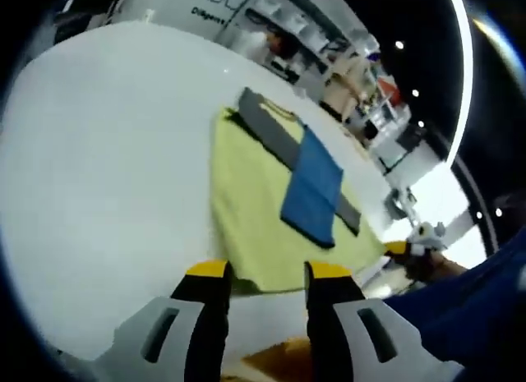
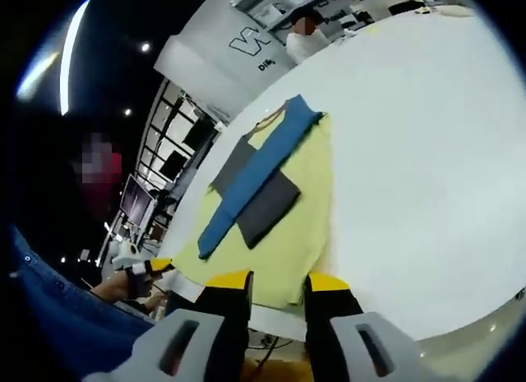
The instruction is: Fold the garment on the visible template until the final outline fits inside the template.
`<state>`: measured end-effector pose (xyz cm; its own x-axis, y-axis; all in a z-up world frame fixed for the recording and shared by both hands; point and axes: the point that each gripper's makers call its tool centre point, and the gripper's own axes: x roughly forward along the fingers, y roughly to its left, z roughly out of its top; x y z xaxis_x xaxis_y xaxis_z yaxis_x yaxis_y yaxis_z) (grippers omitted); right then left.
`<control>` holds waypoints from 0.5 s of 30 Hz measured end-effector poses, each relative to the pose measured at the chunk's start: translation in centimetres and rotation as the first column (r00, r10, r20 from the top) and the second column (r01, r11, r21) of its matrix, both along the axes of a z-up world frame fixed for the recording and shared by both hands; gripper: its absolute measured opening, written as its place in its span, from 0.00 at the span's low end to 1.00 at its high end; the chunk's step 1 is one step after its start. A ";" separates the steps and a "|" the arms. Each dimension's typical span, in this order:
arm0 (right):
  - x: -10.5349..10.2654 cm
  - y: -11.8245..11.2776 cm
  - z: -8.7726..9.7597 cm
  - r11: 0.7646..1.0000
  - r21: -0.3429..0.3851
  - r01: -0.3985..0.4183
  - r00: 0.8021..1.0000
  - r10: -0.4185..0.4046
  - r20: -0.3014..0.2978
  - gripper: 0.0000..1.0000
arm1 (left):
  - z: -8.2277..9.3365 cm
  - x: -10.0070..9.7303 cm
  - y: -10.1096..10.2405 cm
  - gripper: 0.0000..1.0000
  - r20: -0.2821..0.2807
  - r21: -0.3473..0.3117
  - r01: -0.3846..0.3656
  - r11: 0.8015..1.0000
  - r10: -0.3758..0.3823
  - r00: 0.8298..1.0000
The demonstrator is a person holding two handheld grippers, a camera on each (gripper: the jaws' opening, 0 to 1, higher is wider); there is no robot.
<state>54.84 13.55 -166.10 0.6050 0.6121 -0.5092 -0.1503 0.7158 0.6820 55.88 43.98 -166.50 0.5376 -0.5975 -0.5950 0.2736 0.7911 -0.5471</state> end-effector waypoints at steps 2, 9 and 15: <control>0.1 -0.2 -0.1 1.000 0.011 0.016 1.000 -0.016 -0.006 0.15 | 0.1 0.3 0.3 0.24 -0.013 -0.039 -0.056 0.998 0.056 0.998; 0.3 -0.9 -0.7 0.999 -0.010 0.038 0.999 -0.038 -0.011 0.13 | -0.1 1.2 1.5 0.19 -0.039 -0.086 -0.177 0.980 0.174 0.984; 0.1 -0.5 -0.7 0.999 0.021 0.045 0.999 -0.044 -0.026 0.14 | -0.3 0.3 0.9 0.20 -0.120 -0.171 -0.180 0.969 0.161 0.980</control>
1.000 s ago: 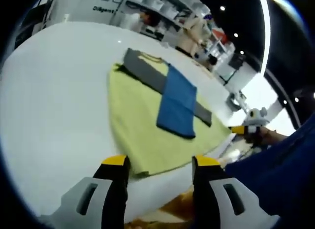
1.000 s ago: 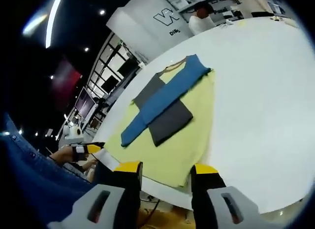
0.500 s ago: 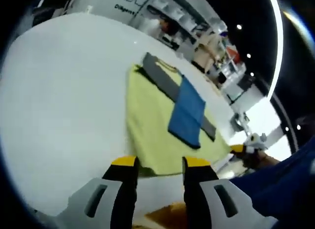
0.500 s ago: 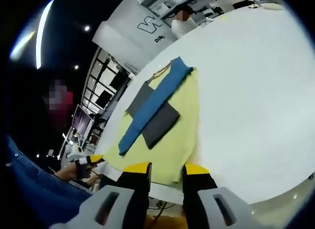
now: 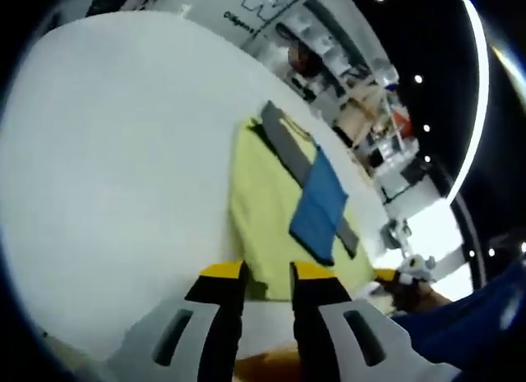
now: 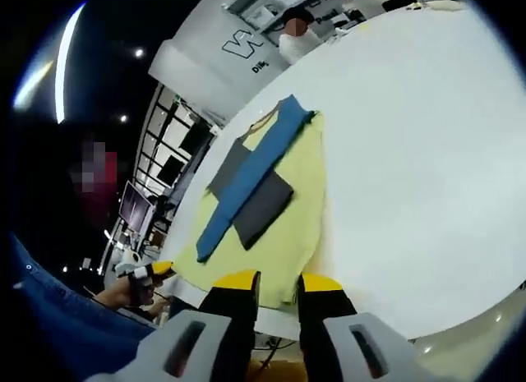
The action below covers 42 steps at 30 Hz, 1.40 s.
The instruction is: Fold the garment on the visible template until the final outline fits inside the template.
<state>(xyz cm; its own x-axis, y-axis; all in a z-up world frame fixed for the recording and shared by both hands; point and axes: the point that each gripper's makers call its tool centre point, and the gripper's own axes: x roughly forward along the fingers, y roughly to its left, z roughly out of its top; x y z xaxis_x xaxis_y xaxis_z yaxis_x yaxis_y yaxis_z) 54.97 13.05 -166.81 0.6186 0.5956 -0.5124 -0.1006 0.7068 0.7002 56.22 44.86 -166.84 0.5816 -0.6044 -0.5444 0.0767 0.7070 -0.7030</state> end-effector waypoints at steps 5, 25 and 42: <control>-0.4 0.6 0.0 0.999 0.029 -0.024 1.000 0.025 -0.014 0.13 | -0.4 -0.6 -1.1 0.19 0.001 0.005 0.042 0.999 -0.042 0.999; 0.2 -0.3 -0.2 0.999 0.012 0.043 0.999 -0.042 -0.023 0.09 | -1.2 1.6 2.2 0.07 0.028 0.026 -0.099 0.995 0.098 0.995; -0.1 -0.9 -0.4 0.998 -0.002 0.065 0.997 -0.065 -0.036 0.01 | -1.2 0.6 1.7 0.02 0.011 0.064 -0.101 0.993 0.101 0.995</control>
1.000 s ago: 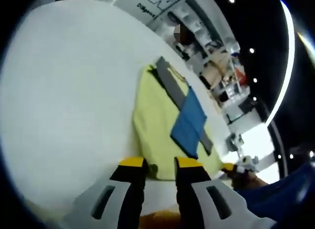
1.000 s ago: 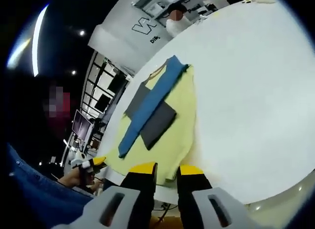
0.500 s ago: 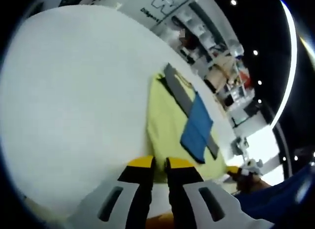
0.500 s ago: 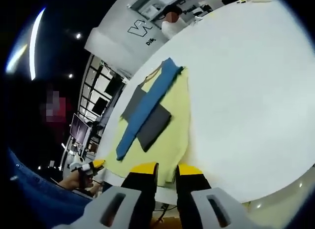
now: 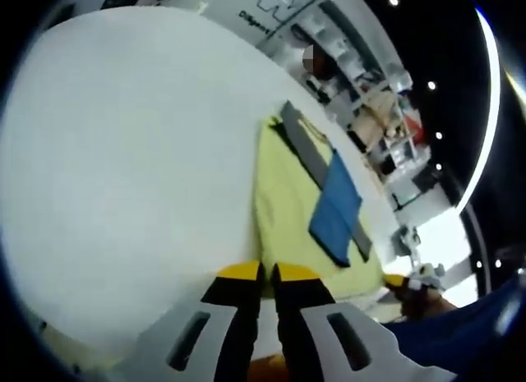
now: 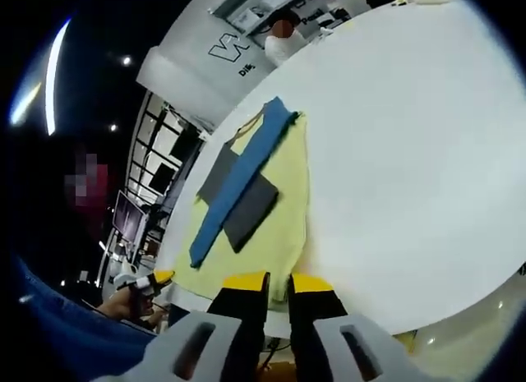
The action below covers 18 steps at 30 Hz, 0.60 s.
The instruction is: Fold the garment on the visible template until the final outline fits inside the template.
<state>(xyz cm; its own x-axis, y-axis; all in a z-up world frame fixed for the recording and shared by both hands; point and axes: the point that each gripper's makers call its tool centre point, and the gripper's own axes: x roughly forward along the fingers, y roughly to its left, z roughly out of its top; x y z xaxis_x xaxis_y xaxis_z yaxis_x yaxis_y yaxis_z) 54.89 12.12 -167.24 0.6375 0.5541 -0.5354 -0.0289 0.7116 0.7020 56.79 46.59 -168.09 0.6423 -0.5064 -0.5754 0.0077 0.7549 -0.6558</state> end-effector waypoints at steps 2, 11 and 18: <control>0.1 -0.2 -0.1 1.000 0.002 0.011 1.000 -0.011 -0.003 0.00 | 0.0 0.1 0.0 0.01 -0.001 -0.003 0.001 1.000 -0.001 1.000; 0.1 -0.3 -0.4 1.000 0.005 0.020 1.000 -0.020 -0.005 0.00 | -0.2 0.1 0.2 0.00 -0.003 -0.006 -0.008 1.000 0.008 1.000; 0.0 -0.4 -0.4 0.999 0.014 0.040 0.999 -0.040 -0.010 0.00 | 0.1 0.0 0.1 0.00 0.000 -0.013 -0.022 1.000 0.022 1.000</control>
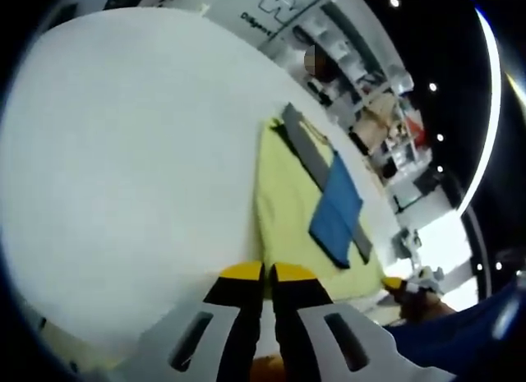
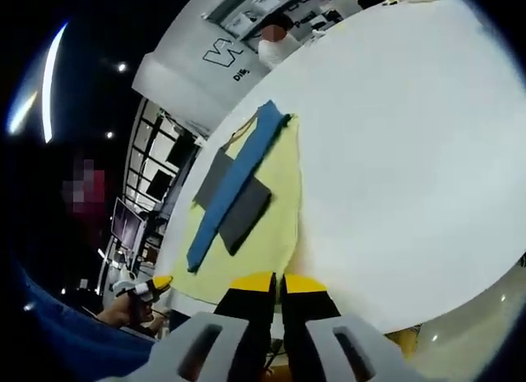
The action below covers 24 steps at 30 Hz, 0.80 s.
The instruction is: Fold the garment on the visible template until the final outline fits inside the template.
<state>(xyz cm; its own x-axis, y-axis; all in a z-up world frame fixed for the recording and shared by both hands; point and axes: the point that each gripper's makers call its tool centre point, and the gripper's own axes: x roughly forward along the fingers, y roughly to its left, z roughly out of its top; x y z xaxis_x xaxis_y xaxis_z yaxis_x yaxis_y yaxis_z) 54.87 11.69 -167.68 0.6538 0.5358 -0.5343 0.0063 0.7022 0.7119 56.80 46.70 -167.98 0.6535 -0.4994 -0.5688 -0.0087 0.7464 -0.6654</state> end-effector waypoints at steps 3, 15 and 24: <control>-0.2 -0.1 0.1 1.000 0.016 0.021 1.000 -0.021 -0.001 0.00 | 0.2 -0.1 0.0 0.00 -0.003 -0.008 -0.007 1.000 0.007 1.000; -1.6 0.2 0.4 0.999 0.035 0.042 0.999 -0.042 -0.007 0.00 | -0.1 -1.5 0.1 0.00 -0.008 -0.014 -0.004 1.000 0.004 1.000; -3.2 -0.1 0.4 0.997 0.051 0.060 0.998 -0.059 -0.026 0.00 | 0.0 -3.6 -0.3 0.00 -0.011 -0.024 0.008 1.000 -0.009 1.000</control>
